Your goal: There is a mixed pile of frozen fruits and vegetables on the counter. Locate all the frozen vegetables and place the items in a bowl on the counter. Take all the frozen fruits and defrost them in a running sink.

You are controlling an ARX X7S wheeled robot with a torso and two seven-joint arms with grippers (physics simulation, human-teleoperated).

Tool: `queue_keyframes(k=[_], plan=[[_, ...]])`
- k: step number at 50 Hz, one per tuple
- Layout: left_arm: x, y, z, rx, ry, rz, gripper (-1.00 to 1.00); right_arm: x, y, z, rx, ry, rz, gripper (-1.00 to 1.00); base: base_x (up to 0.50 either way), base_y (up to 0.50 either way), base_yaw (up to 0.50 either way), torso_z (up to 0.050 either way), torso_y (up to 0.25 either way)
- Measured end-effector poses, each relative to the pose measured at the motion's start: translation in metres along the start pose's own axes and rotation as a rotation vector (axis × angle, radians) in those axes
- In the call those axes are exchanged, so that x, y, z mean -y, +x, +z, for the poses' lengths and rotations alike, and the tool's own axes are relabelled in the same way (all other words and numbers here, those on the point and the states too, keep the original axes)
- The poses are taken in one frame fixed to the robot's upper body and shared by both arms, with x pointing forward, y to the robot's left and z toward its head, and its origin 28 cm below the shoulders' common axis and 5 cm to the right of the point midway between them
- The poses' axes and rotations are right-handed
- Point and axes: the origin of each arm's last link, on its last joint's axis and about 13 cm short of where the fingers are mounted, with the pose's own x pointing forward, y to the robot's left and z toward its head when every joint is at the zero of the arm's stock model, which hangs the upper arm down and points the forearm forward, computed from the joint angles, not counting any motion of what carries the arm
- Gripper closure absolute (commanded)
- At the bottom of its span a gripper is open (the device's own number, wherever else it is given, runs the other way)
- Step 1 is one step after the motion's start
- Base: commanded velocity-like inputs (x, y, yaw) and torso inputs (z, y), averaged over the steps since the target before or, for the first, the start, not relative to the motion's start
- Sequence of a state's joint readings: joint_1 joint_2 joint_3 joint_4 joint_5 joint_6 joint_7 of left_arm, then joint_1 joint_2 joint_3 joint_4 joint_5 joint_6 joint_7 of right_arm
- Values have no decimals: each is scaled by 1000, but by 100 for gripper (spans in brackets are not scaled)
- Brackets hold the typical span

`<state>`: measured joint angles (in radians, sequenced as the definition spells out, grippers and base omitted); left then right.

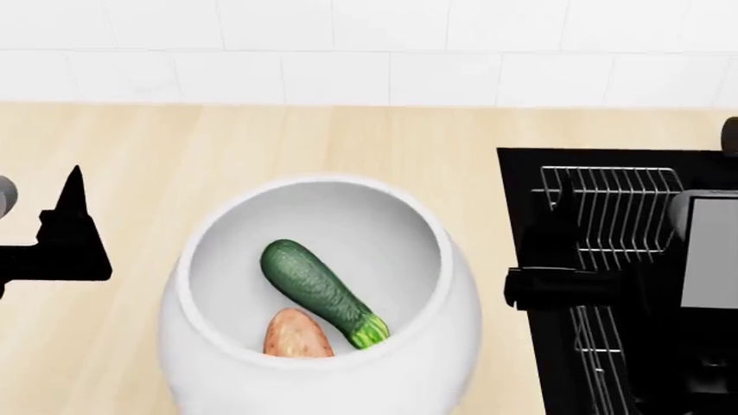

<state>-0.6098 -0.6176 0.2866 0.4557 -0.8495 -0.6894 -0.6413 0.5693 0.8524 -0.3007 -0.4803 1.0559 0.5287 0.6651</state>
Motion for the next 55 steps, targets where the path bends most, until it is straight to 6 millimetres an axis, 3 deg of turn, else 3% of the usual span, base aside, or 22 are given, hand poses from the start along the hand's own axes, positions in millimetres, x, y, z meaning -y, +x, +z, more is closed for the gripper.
queue_keyframes(k=[55], plan=[[2, -1, -1, -7, -2, -6, -100, -2, -1, 0, -9, 2, 8, -100, -281, 0, 0, 0, 0]])
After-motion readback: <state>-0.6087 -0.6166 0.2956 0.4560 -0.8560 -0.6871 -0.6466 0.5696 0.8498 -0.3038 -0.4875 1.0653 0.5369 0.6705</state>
